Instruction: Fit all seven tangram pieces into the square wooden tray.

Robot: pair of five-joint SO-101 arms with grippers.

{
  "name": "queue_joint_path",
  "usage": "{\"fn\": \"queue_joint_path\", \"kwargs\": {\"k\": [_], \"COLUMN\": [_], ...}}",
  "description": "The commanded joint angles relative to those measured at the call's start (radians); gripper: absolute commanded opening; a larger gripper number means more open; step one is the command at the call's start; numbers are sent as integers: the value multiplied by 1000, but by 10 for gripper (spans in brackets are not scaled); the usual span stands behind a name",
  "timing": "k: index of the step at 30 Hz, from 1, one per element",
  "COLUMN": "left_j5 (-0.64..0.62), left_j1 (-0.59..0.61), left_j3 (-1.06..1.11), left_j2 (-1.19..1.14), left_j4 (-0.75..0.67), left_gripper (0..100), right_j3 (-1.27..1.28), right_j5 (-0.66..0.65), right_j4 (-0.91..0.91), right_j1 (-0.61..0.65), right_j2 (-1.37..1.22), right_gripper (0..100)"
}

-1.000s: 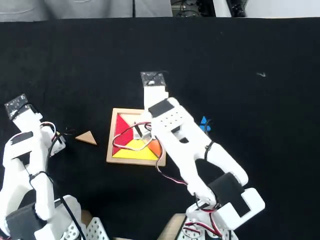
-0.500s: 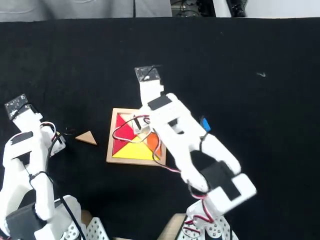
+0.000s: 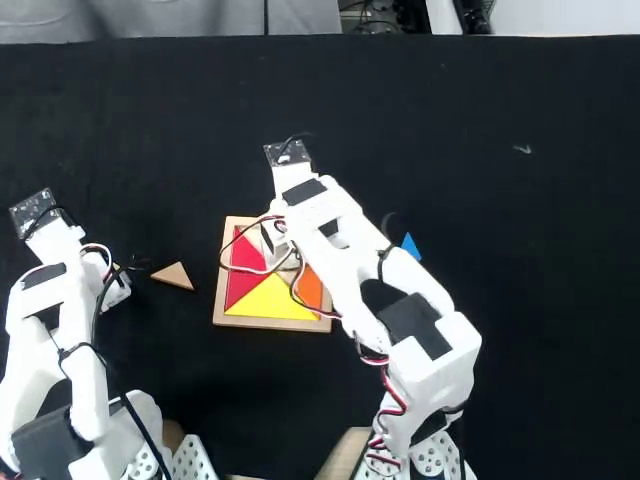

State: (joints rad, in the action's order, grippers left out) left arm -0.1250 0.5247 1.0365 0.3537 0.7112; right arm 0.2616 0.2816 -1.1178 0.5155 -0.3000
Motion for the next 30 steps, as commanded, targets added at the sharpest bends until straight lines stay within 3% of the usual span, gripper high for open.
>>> {"fn": "queue_joint_path", "kwargs": {"k": [1, 6, 12, 20, 24, 30], "left_j5": [6, 6, 6, 6, 34, 55], "left_j1": [1, 1, 1, 8, 10, 10], "left_j3": [-4, -4, -4, -7, -18, -36], "left_j2": [32, 32, 32, 34, 34, 32], "left_j4": [-17, -17, -18, -9, 18, 52], "left_gripper": [148, 148, 148, 152, 153, 153], "right_j3": [-51, -27, -4, 183, 243, 280], "right_j5": [-12, -18, -118, -451, -456, -457], "right_j4": [-21, -57, -83, -17, 9, 11], "right_j1": [-55, -72, -89, -331, -361, -295], "right_j2": [61, 110, 314, 526, 526, 524], "right_gripper": [11, 11, 11, 15, 16, 159]}}
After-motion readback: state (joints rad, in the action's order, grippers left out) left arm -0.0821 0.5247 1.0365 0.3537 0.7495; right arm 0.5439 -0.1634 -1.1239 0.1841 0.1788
